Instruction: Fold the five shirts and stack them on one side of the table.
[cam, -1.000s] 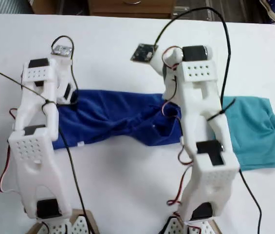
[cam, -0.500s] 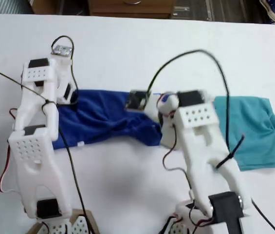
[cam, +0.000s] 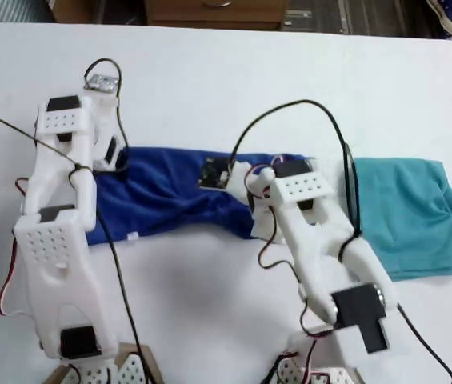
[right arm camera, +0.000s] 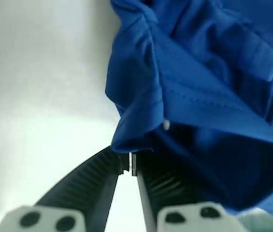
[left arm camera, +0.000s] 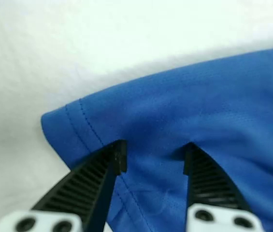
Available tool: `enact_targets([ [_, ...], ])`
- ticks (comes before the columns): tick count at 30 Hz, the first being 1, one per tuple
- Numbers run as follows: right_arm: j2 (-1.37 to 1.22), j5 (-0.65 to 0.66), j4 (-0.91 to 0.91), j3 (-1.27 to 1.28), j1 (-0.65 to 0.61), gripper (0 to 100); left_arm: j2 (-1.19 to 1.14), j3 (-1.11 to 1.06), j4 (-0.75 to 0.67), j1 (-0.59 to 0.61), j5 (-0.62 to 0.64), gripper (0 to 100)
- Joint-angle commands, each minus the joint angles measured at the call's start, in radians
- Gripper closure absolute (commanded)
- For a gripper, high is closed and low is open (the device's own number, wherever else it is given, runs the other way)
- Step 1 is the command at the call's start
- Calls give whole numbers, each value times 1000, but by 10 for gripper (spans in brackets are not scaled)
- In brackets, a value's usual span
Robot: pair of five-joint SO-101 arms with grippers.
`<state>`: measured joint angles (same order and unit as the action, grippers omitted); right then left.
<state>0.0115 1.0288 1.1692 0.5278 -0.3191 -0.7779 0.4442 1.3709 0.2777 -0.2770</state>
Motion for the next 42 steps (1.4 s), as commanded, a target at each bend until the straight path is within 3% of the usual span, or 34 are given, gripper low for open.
enact_targets([
  [1, -21, -3, -2, -106, -8, 978, -8, 15, -37, -8, 0, 789],
  [9, -68, -3, 62, -269, -10, 978, -8, 15, -37, -9, 0, 789],
  [27, -99, -5, 64, -373, -18, 978, -8, 15, -35, -8, -2, 789],
  [36, -50, -5, 298, -414, -21, 975, -8, 15, -35, -8, -2, 789],
  [42, -61, -5, 300, -411, -84, 975, -8, 15, -35, -9, -2, 789],
])
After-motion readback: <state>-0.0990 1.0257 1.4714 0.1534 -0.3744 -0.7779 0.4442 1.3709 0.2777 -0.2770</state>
